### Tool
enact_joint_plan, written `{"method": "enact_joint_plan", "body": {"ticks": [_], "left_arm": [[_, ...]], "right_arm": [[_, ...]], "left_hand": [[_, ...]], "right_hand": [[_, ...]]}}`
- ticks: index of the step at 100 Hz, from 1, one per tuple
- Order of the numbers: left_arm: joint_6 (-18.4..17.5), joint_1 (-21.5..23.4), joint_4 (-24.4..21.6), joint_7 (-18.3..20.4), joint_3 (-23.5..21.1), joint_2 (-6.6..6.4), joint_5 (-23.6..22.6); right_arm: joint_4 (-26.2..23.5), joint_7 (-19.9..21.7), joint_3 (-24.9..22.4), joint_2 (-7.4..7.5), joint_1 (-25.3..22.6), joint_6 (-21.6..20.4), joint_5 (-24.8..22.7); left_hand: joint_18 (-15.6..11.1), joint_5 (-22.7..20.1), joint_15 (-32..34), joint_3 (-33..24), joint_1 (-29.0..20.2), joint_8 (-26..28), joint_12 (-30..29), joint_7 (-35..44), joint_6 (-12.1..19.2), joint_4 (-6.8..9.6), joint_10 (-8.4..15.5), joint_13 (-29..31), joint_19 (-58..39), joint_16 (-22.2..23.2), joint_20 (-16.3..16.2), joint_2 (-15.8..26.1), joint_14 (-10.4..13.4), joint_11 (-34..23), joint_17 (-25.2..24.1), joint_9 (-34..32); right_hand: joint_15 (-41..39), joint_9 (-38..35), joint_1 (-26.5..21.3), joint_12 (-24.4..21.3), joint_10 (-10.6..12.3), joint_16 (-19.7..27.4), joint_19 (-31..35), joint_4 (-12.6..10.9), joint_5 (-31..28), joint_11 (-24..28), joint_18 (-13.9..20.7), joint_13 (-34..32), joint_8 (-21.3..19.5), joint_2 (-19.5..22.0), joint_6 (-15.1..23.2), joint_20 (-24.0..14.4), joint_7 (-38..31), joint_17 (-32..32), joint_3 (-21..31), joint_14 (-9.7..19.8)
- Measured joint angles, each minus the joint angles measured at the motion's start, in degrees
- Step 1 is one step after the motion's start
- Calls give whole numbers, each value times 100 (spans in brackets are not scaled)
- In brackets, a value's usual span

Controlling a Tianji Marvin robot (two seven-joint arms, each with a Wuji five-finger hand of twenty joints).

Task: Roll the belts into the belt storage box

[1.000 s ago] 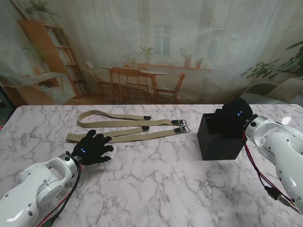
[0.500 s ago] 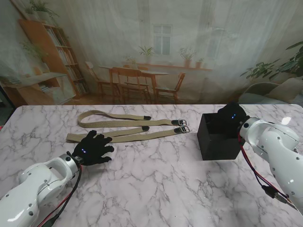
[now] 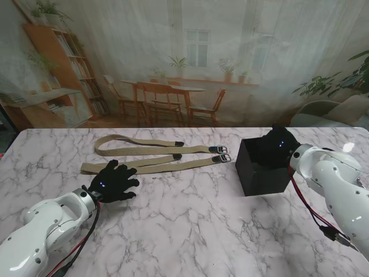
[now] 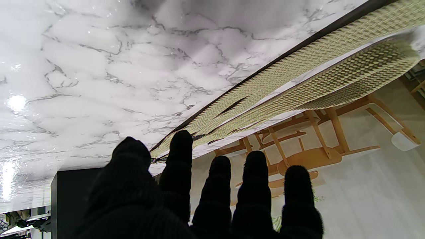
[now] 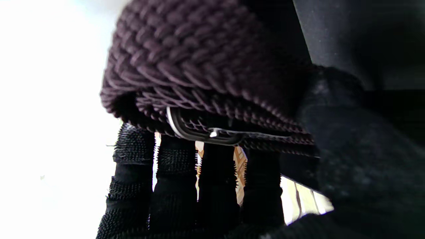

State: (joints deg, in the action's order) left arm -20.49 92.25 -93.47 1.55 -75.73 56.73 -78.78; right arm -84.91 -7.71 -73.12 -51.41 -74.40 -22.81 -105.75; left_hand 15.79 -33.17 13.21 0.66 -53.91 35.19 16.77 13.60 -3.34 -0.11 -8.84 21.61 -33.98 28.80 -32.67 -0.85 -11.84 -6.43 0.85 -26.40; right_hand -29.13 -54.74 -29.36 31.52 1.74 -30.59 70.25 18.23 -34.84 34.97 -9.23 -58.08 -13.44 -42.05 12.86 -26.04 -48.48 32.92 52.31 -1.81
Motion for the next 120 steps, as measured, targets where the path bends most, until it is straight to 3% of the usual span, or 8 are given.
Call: {"method": "enact_joint_plan", "body": {"ticks": [9,18,29,51,71,85,103,120], "left_arm": [[0,-6,0,0,14,0,4],[0,-9,2,0,17,0,4],[4,-9,2,1,16,0,3],[7,-10,3,1,16,0,0],[9,-22,10,1,29,0,-1],[11,-22,10,1,28,0,-3],[20,-17,8,-15,-18,2,-13],[11,-22,1,-53,-117,10,-37]], "right_arm": [[-28,-99,34,55,2,-56,-170],[-31,-247,79,115,10,-91,-341],[-15,-554,116,182,18,-106,-450],[37,-772,121,250,59,-220,-485],[-52,-660,-57,264,-19,-280,-677],[-191,-594,-307,255,-199,-249,-721],[-391,-850,-826,161,-547,36,-694],[-917,-842,-1439,-19,-1054,197,-47]], "left_hand": [[0,0,0,0,0,0,0,0,0,0,0,0,0,0,0,0,0,0,0,0],[0,0,0,0,0,0,0,0,0,0,0,0,0,0,0,0,0,0,0,0],[0,0,0,0,0,0,0,0,0,0,0,0,0,0,0,0,0,0,0,0],[0,0,0,0,0,0,0,0,0,0,0,0,0,0,0,0,0,0,0,0],[0,0,0,0,0,0,0,0,0,0,0,0,0,0,0,0,0,0,0,0],[0,0,0,0,0,0,0,0,0,0,0,0,0,0,0,0,0,0,0,0],[0,0,0,0,0,0,0,0,0,0,0,0,0,0,0,0,0,0,0,0],[0,0,0,0,0,-17,0,0,0,0,0,0,0,0,0,0,0,0,0,0]], "right_hand": [[142,452,128,-516,7,194,-157,-7,72,-252,0,389,-102,151,147,1,454,-326,236,118],[146,768,471,-790,5,348,-190,-565,273,-394,-2,651,-539,275,291,1,869,-466,404,223],[204,973,815,-870,-3,426,-209,-774,413,-450,-2,747,-667,409,296,1,1032,-547,428,224],[914,1654,990,-1280,1,1023,-604,-857,1308,-717,23,1353,-671,714,296,226,1428,-929,80,248],[1342,2327,1082,-1628,-33,1630,-866,-857,1930,-1049,80,1986,-233,780,227,591,1580,-1343,-177,268],[1346,2465,1082,-1640,-144,1707,-906,-934,1926,-1076,80,2072,-156,1017,153,650,1573,-1410,-94,228],[1346,2466,1193,-1640,-293,1749,-906,-1028,1925,-1076,70,2071,-87,1305,72,706,1558,-1410,126,140],[1346,2447,1192,-1641,-367,1750,-906,-1028,1811,-1076,-68,2055,-86,1464,15,707,1486,-1410,115,74]]}}
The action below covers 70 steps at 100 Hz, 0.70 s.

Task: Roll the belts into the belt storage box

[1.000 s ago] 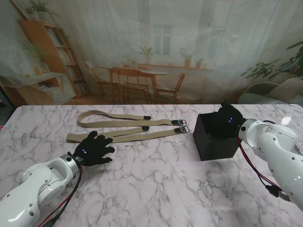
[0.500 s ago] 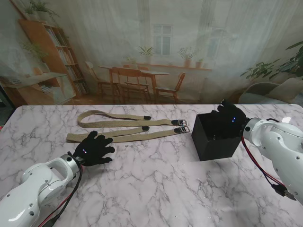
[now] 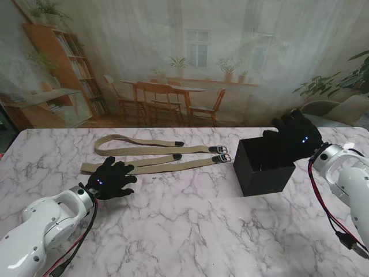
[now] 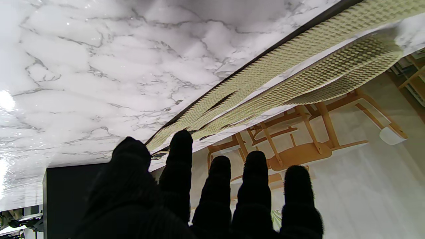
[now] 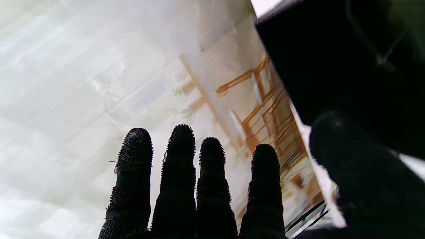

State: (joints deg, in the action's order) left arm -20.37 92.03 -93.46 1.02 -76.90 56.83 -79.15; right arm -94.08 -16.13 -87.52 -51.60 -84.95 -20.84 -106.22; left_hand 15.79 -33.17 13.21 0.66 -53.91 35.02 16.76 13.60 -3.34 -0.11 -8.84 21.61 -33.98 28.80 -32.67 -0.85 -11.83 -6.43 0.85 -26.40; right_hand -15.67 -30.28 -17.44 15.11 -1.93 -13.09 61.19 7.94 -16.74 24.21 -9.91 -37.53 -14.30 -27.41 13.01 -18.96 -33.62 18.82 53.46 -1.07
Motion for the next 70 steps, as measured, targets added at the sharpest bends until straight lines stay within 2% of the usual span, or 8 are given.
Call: {"method": "enact_joint_plan", "body": {"ticks": [11,16,31,47,57,68,70], "left_arm": [[-4,-35,24,-34,-92,8,-6],[-5,-60,53,-65,-132,8,-16],[56,-137,239,-253,-295,22,-38],[253,-142,425,-479,-546,26,-136],[344,-110,550,-636,-775,34,-144],[486,-56,646,-660,-958,30,-141],[574,-51,702,-702,-981,27,-141]], "right_arm": [[-468,-6,-379,-174,-419,130,468],[-605,-24,-434,-218,-551,207,619],[-1024,-41,-663,-392,-1048,404,1164],[-1122,-432,-594,-478,-1384,814,1274],[-1048,-839,-418,-496,-1508,1086,1473],[-958,-937,-235,-537,-1610,1278,1583],[-937,-943,-191,-548,-1646,1370,1583]], "left_hand": [[0,0,0,0,1,-11,0,0,0,0,0,1,0,0,0,0,0,0,0,0],[0,0,0,0,2,-12,0,0,0,0,0,69,0,0,0,0,0,0,5,0],[0,0,0,0,2,-54,1,0,0,0,0,69,0,0,0,0,4,0,24,0],[0,38,0,0,7,-214,3,-84,0,0,0,138,0,0,0,0,9,0,78,0],[0,360,0,0,91,-386,4,-271,0,0,0,138,0,0,0,0,10,0,88,0],[0,939,0,2,179,-862,28,-734,-114,-4,2,137,0,0,0,-170,14,42,119,165],[0,1074,0,8,184,-945,-9,-823,-123,-4,2,133,0,0,0,-313,14,112,127,273]], "right_hand": [[0,-95,0,-45,-78,0,0,-1,-58,0,-109,-13,0,-66,-6,1,-21,0,-5,-95],[0,-105,0,-46,-97,0,0,-9,-60,0,-138,-17,0,54,-7,2,-21,0,-68,-120],[0,-185,0,-60,-144,0,1,-11,-348,-51,-217,-114,1,50,-29,7,127,0,-144,-150],[0,-319,-127,-120,-147,0,2,-38,-410,-125,-276,-173,1,50,-63,15,245,-1,-145,-202],[0,-394,-127,-122,-147,0,2,-57,-479,-150,-282,-174,1,50,-63,20,309,-3,-145,-212],[0,-475,-127,-125,-147,0,3,-57,-529,-187,-285,-176,1,50,-65,22,320,-4,-145,-213],[0,-475,-127,-126,-147,0,2,-57,-534,-189,-285,-175,1,50,-65,23,320,-4,-145,-213]]}}
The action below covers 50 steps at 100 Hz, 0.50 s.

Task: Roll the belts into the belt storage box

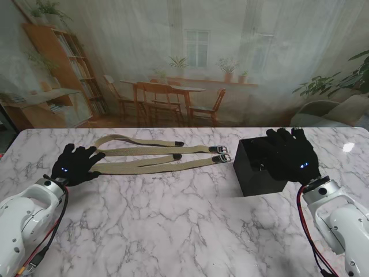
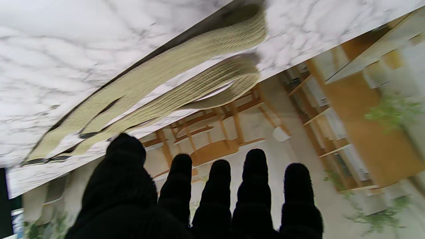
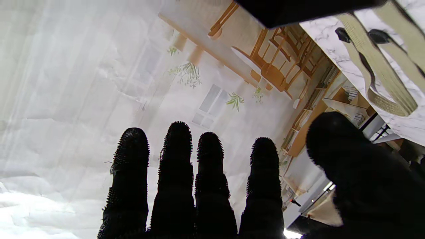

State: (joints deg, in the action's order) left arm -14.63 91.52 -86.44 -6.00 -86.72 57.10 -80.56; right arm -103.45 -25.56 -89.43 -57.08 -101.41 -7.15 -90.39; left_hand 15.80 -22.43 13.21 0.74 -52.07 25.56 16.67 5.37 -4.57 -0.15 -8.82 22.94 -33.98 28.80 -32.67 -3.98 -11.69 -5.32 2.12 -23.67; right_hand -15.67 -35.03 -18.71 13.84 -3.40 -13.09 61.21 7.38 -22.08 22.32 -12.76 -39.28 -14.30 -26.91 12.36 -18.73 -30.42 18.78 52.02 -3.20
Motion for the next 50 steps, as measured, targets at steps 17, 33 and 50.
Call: {"method": "enact_joint_plan", "body": {"ticks": [17,33,50], "left_arm": [[227,-33,453,-222,-93,-11,137],[398,-222,901,-221,18,-55,240],[640,-673,1505,-255,435,-91,491]], "right_arm": [[216,-111,228,-54,-128,348,198],[444,-191,388,-93,-153,504,290],[539,-248,489,-122,-166,635,429]], "left_hand": [[-10,565,-98,-10,371,-703,-524,-424,-18,-8,-68,-95,0,-194,130,-520,10,441,26,799],[-17,962,-129,-2,565,-924,-606,-531,-18,-9,-88,-88,0,-227,137,-863,20,455,36,928],[-69,974,-130,-9,467,-856,-456,-336,-14,-9,-83,-88,0,-181,137,-867,20,232,46,928]], "right_hand": [[1,-3,-11,-1,-9,-38,0,0,-136,-30,-67,0,0,0,-5,0,66,-2,0,-66],[28,-3,-12,-1,-64,-69,0,-1,-159,-55,-75,0,-14,0,-7,1,72,-7,-55,-70],[130,-3,-13,-1,-74,-72,0,-1,-161,-58,-78,-1,-24,0,-12,1,124,-34,-56,-124]]}}
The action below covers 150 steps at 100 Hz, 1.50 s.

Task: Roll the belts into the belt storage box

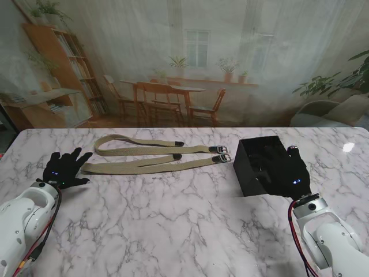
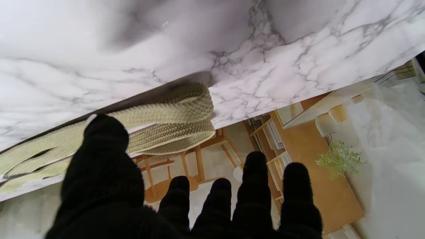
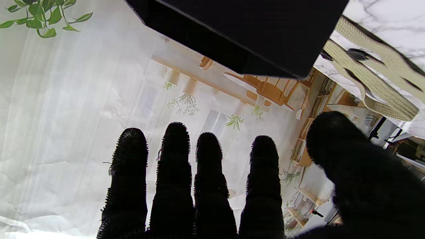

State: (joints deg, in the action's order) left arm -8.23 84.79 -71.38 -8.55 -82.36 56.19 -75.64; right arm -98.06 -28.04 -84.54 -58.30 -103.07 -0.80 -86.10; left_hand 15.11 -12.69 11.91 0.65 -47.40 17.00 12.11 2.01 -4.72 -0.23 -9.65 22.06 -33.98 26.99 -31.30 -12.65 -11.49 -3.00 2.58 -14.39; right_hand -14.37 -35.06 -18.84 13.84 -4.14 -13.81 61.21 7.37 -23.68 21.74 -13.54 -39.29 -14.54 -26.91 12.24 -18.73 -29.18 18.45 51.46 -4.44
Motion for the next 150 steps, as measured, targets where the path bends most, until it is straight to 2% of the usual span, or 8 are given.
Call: {"method": "enact_joint_plan", "body": {"ticks": [23,55,77,105,125,131,140,150], "left_arm": [[94,-483,407,72,367,-20,55],[315,-978,785,523,882,-69,223],[483,-1148,1042,553,1147,-69,440],[689,-1283,1267,521,1419,-69,476],[581,-1210,1271,260,1247,-47,441],[552,-1172,1231,237,1188,-48,397],[544,-1165,1218,228,1185,-53,376],[558,-1189,1235,238,1230,-65,391]], "right_arm": [[55,31,43,-19,-27,64,-8],[97,22,59,-19,-56,96,1],[122,55,99,-18,-52,104,-3],[147,72,124,-17,-46,107,6],[147,67,116,-20,-56,141,7],[148,67,116,-20,-56,145,7],[153,63,116,-21,-55,147,12],[162,60,116,-21,-54,147,15]], "left_hand": [[-18,-20,29,-34,-429,800,188,514,212,-12,9,1,-244,80,-68,126,54,-211,36,0],[-76,-125,31,-15,-655,502,209,74,383,-13,23,1,-247,83,-69,180,57,-342,31,81],[-76,-512,31,-37,-736,828,209,670,652,-13,66,1,-310,119,-78,180,57,-343,31,82],[-78,-628,99,-87,-1088,1914,209,1548,694,11,70,1,-383,199,-138,254,61,-425,31,140],[-78,-622,151,-87,-1086,2942,313,2643,699,11,70,1,-449,208,-138,254,61,-559,31,140],[-78,-552,153,-87,-1080,2759,314,2460,699,12,70,1,-451,224,-138,254,61,-559,31,141],[-78,-477,153,-79,-984,1321,315,1052,696,11,71,1,-452,258,-138,251,60,-559,31,141],[-78,-343,154,-78,-916,538,315,377,616,11,71,1,-510,260,-138,250,60,-559,30,141]], "right_hand": [[0,0,-2,0,-67,-1,0,0,-1,0,-59,0,-70,0,-60,0,2,-2,0,-7],[0,7,-3,1,-73,-2,0,0,-59,0,-61,0,-135,0,-63,0,21,-35,0,-19],[0,11,-3,2,-83,-2,0,0,-59,0,-62,0,-140,0,-64,0,29,-36,0,-25],[0,16,-6,2,-85,-2,0,0,-60,0,-63,0,-197,42,-64,0,29,-38,0,-28],[0,18,-6,2,-131,-2,0,0,-63,0,-63,0,-205,42,-65,0,29,-39,0,-28],[0,18,-6,2,-131,-3,0,0,-63,0,-64,0,-206,42,-65,0,29,-39,0,-28],[0,19,-6,3,-131,-3,0,0,-123,0,-64,0,-213,42,-65,0,32,-39,0,-29],[0,21,-6,3,-138,-2,-2,0,-184,0,-64,0,-215,42,-66,-2,36,-39,0,-30]]}}
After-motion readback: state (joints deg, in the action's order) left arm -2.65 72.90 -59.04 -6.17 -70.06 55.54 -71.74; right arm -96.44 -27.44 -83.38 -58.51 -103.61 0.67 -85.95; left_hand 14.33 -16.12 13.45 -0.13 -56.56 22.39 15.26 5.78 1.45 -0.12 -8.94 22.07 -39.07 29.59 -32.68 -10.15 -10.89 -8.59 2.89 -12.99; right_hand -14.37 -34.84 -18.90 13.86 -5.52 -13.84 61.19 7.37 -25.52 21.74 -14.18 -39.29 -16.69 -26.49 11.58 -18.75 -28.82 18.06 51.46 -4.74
